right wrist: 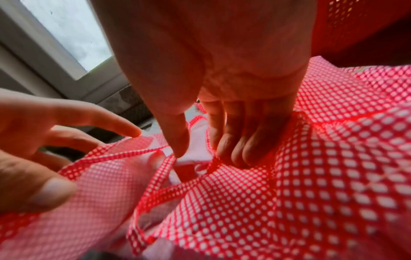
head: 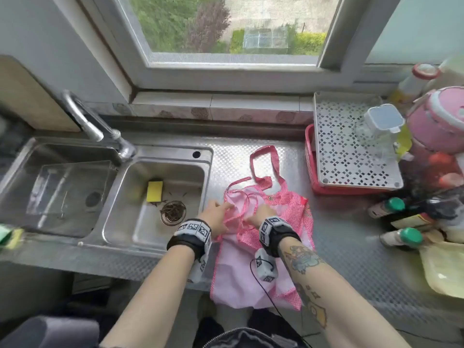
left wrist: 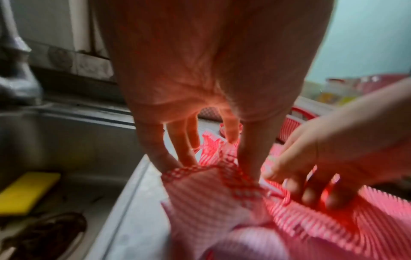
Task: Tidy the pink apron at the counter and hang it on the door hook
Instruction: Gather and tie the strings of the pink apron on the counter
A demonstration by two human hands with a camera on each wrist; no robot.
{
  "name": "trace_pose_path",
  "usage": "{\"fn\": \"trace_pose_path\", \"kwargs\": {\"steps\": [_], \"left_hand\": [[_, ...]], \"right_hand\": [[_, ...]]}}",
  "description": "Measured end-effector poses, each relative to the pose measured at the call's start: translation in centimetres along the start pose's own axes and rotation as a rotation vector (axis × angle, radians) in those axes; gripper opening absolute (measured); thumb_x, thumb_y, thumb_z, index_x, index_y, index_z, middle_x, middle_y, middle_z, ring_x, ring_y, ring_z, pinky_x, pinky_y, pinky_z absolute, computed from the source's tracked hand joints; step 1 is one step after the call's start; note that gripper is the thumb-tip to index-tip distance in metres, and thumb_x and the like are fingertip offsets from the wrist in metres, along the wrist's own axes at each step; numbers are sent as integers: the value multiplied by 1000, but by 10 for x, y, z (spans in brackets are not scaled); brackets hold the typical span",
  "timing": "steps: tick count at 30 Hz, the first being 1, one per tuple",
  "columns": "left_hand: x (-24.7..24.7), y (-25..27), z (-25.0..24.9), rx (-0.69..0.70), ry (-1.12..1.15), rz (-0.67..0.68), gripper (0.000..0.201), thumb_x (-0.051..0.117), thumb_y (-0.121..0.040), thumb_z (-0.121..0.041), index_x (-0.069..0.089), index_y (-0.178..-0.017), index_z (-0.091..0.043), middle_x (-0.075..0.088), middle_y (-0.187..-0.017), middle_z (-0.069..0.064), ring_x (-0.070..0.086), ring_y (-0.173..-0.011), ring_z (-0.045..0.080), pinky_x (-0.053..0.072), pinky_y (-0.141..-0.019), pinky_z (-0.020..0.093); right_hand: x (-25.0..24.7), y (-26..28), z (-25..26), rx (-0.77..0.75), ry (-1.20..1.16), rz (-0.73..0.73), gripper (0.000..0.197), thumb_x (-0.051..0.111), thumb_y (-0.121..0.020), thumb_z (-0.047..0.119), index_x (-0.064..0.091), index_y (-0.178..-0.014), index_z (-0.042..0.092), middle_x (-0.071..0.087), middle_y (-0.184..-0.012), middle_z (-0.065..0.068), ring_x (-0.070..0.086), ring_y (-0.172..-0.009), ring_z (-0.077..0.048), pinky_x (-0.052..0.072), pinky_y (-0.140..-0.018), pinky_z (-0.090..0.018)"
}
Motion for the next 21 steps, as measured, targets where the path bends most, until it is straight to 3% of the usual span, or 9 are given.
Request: {"fn": "trace_pose_path", "kwargs": {"steps": [2,6,8,10,12,14,17,19,21], "left_hand": [[5,5,4,-7,-71,37,68,53,-84,0,35,-141,-34,46,-127,13,59,-77,22,53,-68,31],[-7,3,27,-55,-184,-32,36,50,-87,-6,63,-117,-20,68,-111,12,66,-101,32,51,-86,38],[-26,-2,38,-95,-178,-105,26,49,-94,-22,69,-99,-7,70,-101,15,65,-96,32,48,-83,37],[-50,0,38,-98,-39,-170,38,44,-96,-35,71,-88,-10,69,-89,12,64,-84,28,47,-79,33],[-81,6,32,-60,174,-282,42,41,-95,-39,71,-75,-16,70,-84,9,63,-79,24,46,-79,31],[-110,15,26,-7,524,-358,41,42,-95,-32,66,-66,-15,68,-75,7,62,-71,22,49,-76,31],[-122,25,14,20,1116,-273,29,41,-95,-21,50,-69,-10,50,-53,2,49,-48,16,52,-49,25],[-127,32,0,65,1142,-242,22,40,-92,-21,48,-74,-9,40,-45,-4,38,-38,11,42,-41,24],[-133,39,-15,127,840,-279,19,44,-90,-22,55,-85,-8,47,-59,-1,42,-47,12,36,-48,26]], "right_hand": [[0,-1,-1,19,26,-36,64,58,-91,13,29,-147,12,60,-81,-5,66,-82,-21,52,-79,-31],[-12,8,2,23,115,-43,41,42,-99,10,45,-138,-1,63,-116,-16,61,-114,-29,47,-89,-31],[-32,7,5,18,-17,-82,38,42,-98,12,53,-131,-4,61,-127,-21,56,-120,-34,48,-77,-26],[-59,9,11,18,-189,-136,36,42,-98,12,57,-126,-6,63,-125,-20,60,-115,-34,40,-53,-16],[-94,19,23,-5,-402,-230,32,44,-96,11,62,-117,-4,71,-102,-13,69,-92,-28,36,-40,-13],[-132,38,41,-58,-570,-346,20,50,-92,10,67,-97,1,68,-72,-2,62,-59,-16,37,-39,-18],[-176,67,73,-212,-716,-418,11,58,-86,5,67,-82,8,60,-64,0,50,-54,-11,41,-48,-22],[-187,91,97,-335,-915,-330,12,55,-91,0,66,-95,4,60,-68,-4,52,-55,-12,46,-47,-20],[-191,116,122,-463,-1030,-234,13,52,-94,-2,62,-101,3,64,-75,-8,56,-55,-13,50,-51,-22]]}}
Point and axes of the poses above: each hand's wrist, its own y-axis away from the middle knuckle, its own x-axis out of the palm, z = x × y, the point moved 10 cm from there along -y, towards the middle knuckle
